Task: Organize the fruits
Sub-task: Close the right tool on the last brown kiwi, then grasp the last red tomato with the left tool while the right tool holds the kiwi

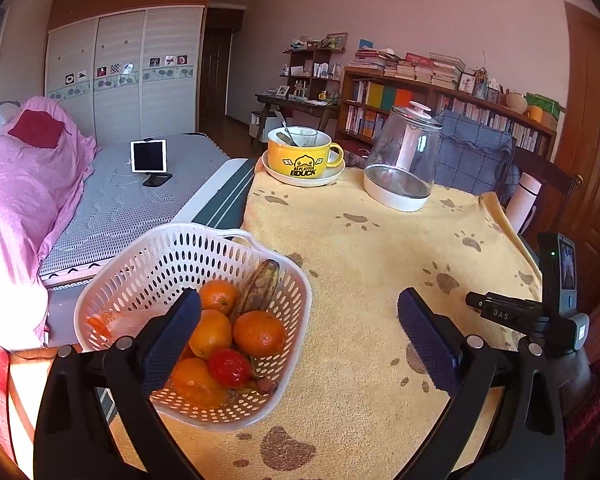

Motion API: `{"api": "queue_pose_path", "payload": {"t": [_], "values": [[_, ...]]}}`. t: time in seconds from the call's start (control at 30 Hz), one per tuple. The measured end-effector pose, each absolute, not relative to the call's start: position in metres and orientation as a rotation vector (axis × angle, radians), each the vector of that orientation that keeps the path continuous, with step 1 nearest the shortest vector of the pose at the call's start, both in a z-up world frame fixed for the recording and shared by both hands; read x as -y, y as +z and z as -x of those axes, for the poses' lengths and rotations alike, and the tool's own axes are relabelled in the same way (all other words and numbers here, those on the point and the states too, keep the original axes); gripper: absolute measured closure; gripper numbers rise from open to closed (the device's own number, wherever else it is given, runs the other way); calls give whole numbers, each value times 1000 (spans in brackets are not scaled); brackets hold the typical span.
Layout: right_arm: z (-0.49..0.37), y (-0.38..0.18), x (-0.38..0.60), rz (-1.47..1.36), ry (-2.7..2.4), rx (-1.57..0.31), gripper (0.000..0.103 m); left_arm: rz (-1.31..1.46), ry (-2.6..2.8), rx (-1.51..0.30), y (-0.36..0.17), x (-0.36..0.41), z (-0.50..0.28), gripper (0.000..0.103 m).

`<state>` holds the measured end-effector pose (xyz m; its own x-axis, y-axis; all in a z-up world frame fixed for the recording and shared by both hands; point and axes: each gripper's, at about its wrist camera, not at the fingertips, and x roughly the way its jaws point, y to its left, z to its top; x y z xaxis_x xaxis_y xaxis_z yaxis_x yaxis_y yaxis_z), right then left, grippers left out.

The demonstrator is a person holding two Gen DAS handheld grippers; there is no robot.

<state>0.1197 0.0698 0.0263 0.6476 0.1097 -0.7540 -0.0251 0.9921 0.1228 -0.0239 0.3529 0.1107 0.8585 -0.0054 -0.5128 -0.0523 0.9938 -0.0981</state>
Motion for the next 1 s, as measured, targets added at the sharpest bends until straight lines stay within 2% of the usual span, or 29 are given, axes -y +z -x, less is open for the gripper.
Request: {"api": "queue_pose_path", "payload": {"t": [0.17, 1.0], "values": [[-117, 22, -69, -79, 62, -862, 78, 91, 13, -548, 107, -346, 22, 3], [-62, 33, -41, -177, 118, -770, 78, -103, -61, -586, 90, -263, 10, 4]]}}
